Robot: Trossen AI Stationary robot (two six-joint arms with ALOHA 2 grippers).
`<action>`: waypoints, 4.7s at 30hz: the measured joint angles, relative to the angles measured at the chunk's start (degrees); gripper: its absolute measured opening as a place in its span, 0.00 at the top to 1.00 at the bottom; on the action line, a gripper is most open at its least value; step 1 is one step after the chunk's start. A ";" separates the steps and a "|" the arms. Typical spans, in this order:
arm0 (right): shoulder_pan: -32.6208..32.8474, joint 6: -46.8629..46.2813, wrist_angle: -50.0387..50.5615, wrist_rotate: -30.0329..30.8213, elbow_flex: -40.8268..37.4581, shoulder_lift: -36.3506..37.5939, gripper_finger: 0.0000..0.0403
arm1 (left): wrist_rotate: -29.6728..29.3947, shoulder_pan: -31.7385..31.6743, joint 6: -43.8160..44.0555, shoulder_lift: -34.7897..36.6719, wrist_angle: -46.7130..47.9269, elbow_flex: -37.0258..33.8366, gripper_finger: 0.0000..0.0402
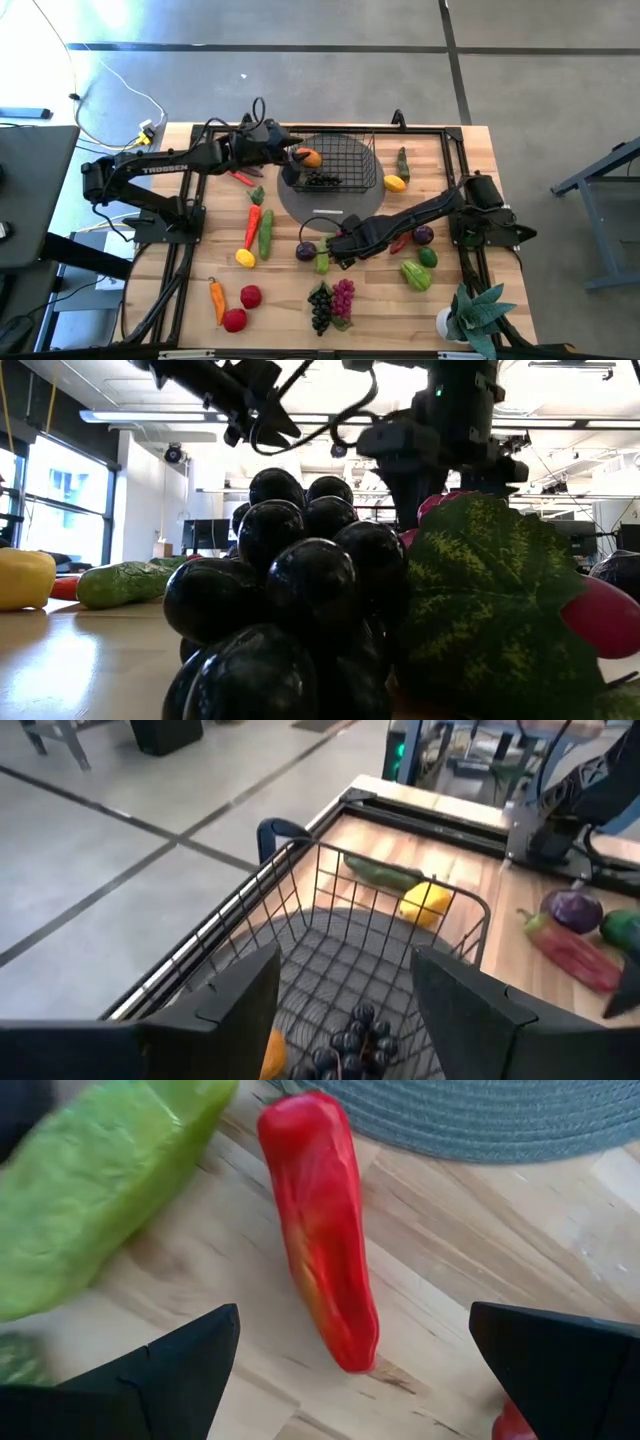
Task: Build produce basket
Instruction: Put the red chili pepper into the black wire basket, then put the red bell pepper into the black wire basket
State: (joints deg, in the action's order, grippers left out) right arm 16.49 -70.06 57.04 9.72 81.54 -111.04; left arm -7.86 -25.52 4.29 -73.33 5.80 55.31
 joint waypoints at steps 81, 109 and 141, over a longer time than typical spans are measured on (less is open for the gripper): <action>-19.34 26.23 12.66 10.97 27.52 -3.70 0.87 | -9.09 -1.96 3.02 16.75 48.05 2.71 0.47; -39.82 55.98 12.11 -3.76 27.39 -3.70 0.57 | -4.94 -14.28 13.12 6.08 47.63 2.66 0.47; -40.96 61.57 11.40 -3.63 27.36 -3.72 0.41 | 5.98 -26.83 9.06 -4.17 35.82 2.66 0.42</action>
State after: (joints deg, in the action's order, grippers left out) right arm -24.47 -8.49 68.45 6.09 108.90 -114.76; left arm -1.88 -52.36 13.35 -77.49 41.62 57.98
